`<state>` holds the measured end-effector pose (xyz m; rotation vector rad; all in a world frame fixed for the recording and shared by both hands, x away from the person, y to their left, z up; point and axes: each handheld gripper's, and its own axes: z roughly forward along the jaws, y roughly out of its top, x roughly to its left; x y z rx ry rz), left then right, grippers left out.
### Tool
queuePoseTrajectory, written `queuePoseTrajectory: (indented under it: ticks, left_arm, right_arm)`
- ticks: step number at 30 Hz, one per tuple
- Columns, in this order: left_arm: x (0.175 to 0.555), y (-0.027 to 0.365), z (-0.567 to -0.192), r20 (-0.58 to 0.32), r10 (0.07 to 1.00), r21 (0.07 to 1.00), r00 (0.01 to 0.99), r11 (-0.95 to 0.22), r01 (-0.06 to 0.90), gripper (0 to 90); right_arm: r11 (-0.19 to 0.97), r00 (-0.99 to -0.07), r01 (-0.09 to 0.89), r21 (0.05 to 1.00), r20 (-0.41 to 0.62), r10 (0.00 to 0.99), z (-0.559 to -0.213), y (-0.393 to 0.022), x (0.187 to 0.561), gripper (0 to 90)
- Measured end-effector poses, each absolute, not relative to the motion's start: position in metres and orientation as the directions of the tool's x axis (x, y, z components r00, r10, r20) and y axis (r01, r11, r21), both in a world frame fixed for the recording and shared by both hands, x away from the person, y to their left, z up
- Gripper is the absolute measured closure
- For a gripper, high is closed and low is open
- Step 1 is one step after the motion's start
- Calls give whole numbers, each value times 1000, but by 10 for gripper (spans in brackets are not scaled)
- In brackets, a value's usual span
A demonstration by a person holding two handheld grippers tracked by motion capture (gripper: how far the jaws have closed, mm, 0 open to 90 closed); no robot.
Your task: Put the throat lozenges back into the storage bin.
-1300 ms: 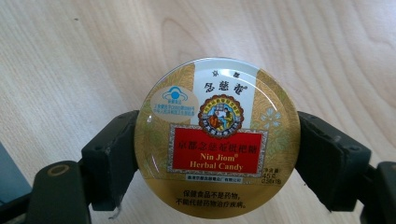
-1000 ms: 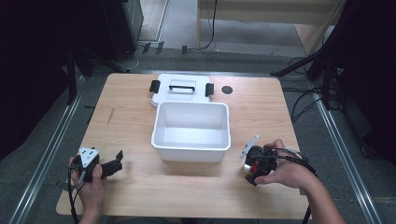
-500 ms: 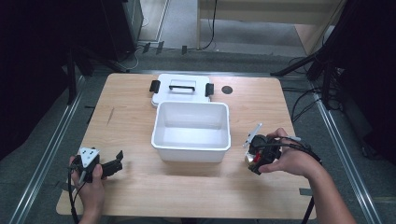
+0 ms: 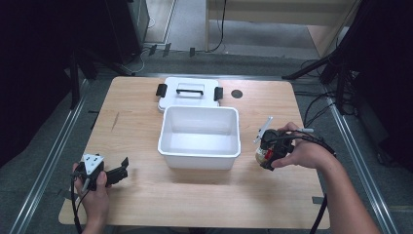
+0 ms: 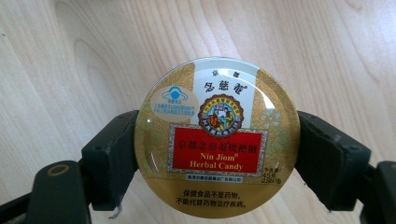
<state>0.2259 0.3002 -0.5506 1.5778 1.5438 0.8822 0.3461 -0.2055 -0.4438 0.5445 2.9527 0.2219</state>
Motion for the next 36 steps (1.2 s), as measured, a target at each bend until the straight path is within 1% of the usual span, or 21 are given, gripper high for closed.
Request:
queuePoseTrajectory:
  ticks: [6,20,36]
  left_arm:
    - [226,300,-551,-25,999,873,39,3,487,0]
    - [226,300,-551,-26,999,874,42,3,485,0]
    - [226,300,-551,-25,999,874,44,1,486,0]
  right_arm:
    - [930,-931,328,169,-107,348,-439,-204,355,205]
    - [951,-947,253,178,-154,281,-409,-190,375,205]
    - [957,-950,222,185,-181,255,-384,-179,382,205]
